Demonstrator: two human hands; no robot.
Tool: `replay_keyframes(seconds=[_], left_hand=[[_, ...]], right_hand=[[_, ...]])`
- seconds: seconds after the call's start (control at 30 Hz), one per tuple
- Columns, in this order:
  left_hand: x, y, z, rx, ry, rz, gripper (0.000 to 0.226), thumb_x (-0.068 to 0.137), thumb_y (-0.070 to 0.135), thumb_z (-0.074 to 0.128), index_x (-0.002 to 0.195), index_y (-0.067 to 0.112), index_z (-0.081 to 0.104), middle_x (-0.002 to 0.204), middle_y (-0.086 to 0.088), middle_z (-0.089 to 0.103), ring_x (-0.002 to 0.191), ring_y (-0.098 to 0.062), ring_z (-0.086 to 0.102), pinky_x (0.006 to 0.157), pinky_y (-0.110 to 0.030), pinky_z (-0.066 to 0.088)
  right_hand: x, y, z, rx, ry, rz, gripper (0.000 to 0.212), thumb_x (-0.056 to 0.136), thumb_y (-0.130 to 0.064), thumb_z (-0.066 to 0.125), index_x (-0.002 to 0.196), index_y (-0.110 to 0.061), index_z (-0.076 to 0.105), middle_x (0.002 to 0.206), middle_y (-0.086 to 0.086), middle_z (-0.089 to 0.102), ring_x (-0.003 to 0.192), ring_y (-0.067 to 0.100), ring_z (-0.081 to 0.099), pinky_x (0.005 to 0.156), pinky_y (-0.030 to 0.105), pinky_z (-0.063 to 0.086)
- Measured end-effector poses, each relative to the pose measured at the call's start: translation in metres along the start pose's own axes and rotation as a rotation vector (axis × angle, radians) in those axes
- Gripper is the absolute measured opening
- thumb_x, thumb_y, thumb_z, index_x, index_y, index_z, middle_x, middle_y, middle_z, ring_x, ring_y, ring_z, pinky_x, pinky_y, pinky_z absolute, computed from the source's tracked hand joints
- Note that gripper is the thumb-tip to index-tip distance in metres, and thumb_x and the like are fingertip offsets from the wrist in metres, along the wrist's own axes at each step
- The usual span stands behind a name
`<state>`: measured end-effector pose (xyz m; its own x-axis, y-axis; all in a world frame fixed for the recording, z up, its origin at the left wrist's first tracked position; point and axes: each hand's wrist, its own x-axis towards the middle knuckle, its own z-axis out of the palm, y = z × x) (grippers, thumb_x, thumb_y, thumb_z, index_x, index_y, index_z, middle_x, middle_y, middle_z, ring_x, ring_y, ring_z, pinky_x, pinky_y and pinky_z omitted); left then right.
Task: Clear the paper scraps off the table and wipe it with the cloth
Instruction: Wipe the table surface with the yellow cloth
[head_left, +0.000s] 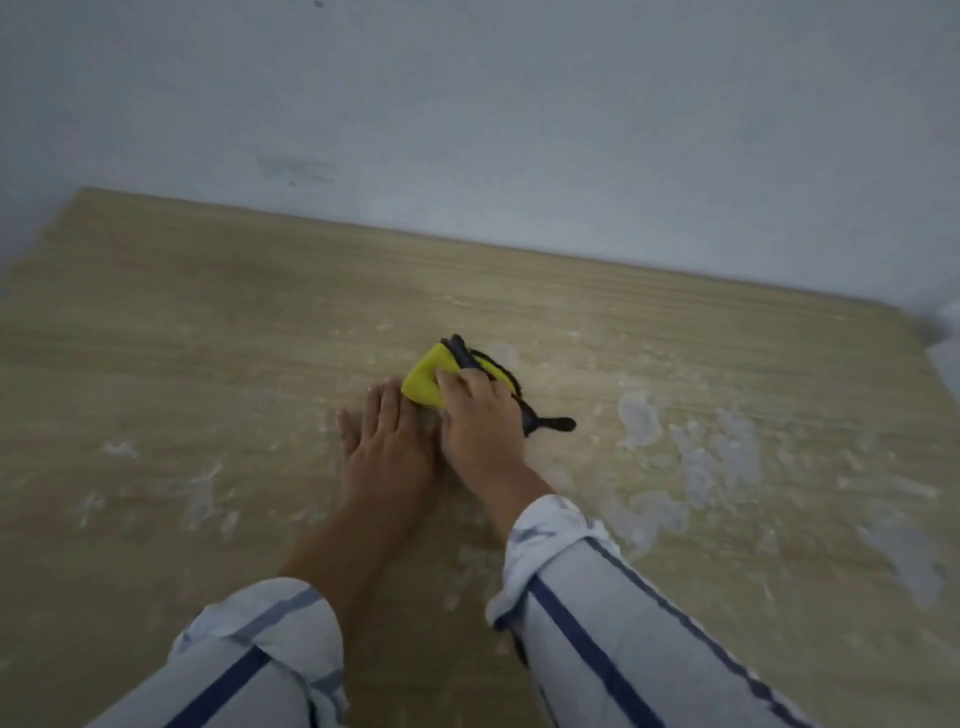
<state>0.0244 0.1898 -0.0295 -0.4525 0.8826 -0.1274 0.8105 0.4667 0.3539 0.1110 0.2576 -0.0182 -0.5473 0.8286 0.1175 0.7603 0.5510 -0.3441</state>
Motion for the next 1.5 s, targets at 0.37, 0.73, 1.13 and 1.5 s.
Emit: replay_keyframes(seconds=[0.37, 0.73, 1.13, 1.5], left_hand=[[0.062, 0.088, 0.027, 0.018, 0.003, -0.003, 0.058, 0.097, 0.033, 0.024, 0.15, 0.011, 0.011, 0.159, -0.005, 0.007, 0.146, -0.021, 0.0, 0.117, -0.042, -0.005], [0.081, 0.135, 0.042, 0.057, 0.05, 0.044, 0.057, 0.097, 0.03, 0.03, 0.148, 0.007, 0.019, 0.157, -0.01, 0.014, 0.146, -0.026, 0.007, 0.118, -0.044, 0.003], [0.088, 0.15, 0.052, 0.163, 0.022, 0.122, 0.056, 0.097, 0.034, 0.028, 0.148, 0.013, 0.021, 0.157, -0.008, 0.017, 0.145, -0.027, 0.012, 0.116, -0.047, 0.009], [0.06, 0.234, 0.085, 0.107, -0.055, 0.244, 0.071, 0.085, 0.043, 0.005, 0.148, 0.013, 0.017, 0.158, -0.006, 0.014, 0.146, -0.024, 0.009, 0.116, -0.046, 0.005]], right_hand=[[0.066, 0.132, -0.056, 0.047, 0.117, 0.423, 0.049, 0.09, -0.018, 0.042, 0.138, -0.01, 0.038, 0.131, 0.021, 0.044, 0.118, 0.038, 0.043, 0.097, 0.037, 0.032], [0.05, 0.264, -0.087, -0.168, 0.212, 0.496, 0.044, 0.088, -0.025, 0.05, 0.132, -0.021, 0.049, 0.128, 0.019, 0.047, 0.115, 0.037, 0.046, 0.096, 0.037, 0.037], [0.053, 0.229, -0.075, -0.019, 0.096, 0.195, 0.039, 0.087, -0.02, 0.052, 0.125, -0.018, 0.054, 0.121, 0.019, 0.053, 0.107, 0.039, 0.052, 0.091, 0.043, 0.04], [0.049, 0.273, -0.1, 0.001, 0.161, 0.351, 0.039, 0.089, -0.02, 0.049, 0.127, -0.023, 0.051, 0.125, 0.012, 0.054, 0.111, 0.032, 0.053, 0.092, 0.038, 0.044]])
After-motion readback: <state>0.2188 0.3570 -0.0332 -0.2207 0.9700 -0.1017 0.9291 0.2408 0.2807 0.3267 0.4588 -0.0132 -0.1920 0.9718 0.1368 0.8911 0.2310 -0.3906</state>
